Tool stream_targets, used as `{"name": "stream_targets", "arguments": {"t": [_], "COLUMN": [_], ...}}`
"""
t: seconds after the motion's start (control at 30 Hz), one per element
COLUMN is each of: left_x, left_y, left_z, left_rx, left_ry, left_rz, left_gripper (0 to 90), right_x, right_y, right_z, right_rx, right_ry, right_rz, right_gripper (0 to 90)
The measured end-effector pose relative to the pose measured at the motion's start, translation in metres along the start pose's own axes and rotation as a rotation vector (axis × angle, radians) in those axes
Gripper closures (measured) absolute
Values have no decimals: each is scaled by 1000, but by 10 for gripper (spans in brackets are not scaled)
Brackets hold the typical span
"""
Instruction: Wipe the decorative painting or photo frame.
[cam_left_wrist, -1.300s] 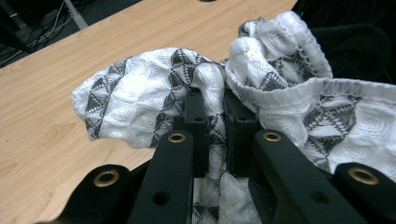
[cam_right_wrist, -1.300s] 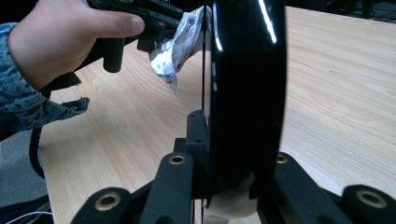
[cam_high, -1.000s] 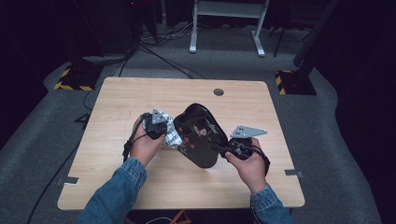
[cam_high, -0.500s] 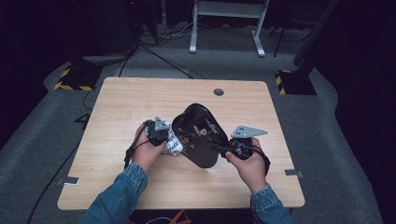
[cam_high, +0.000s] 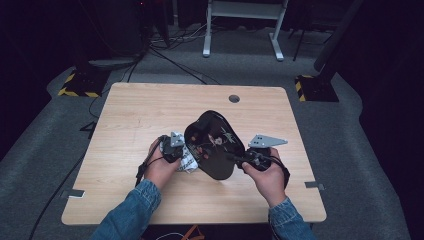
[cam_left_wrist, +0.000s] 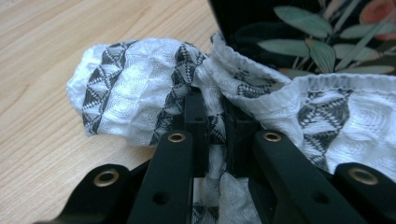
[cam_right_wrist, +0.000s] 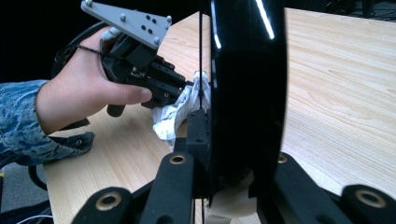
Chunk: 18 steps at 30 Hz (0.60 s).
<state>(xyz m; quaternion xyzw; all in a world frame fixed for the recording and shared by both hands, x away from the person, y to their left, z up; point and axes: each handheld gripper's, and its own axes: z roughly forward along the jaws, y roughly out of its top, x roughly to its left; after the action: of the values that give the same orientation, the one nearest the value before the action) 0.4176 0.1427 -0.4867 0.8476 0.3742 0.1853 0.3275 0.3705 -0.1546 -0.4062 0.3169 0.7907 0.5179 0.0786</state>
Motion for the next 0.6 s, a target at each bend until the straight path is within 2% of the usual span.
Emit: {"name": "stream_targets", "arguments": {"t": [0.07,0.23,0.33,0.47,0.6], "left_x": [-2,-3,-4,-8,-8], "left_y": [-1,-2,-2,-2,-1], "left_z": [2,3,3,4,4], "left_rx": [8,10,10,19,16], "left_ry": [-7,-10,-2,15,11], "left_rz": [12,8,10,39,41], "left_gripper": [823,823,823,824,823], "right_x": [0,-1,-1,-2,-3], "right_y": [0,-1,-1,-1,-2], "right_z": [0,-1,-1,-1,-2], "right_rx": [0,-1,-1,-4,-7], "right_ry": [-1,-1,-1,-2,0], "right_rz": [1,8,9,11,13], "right_gripper": [810,810,810,809,809]}}
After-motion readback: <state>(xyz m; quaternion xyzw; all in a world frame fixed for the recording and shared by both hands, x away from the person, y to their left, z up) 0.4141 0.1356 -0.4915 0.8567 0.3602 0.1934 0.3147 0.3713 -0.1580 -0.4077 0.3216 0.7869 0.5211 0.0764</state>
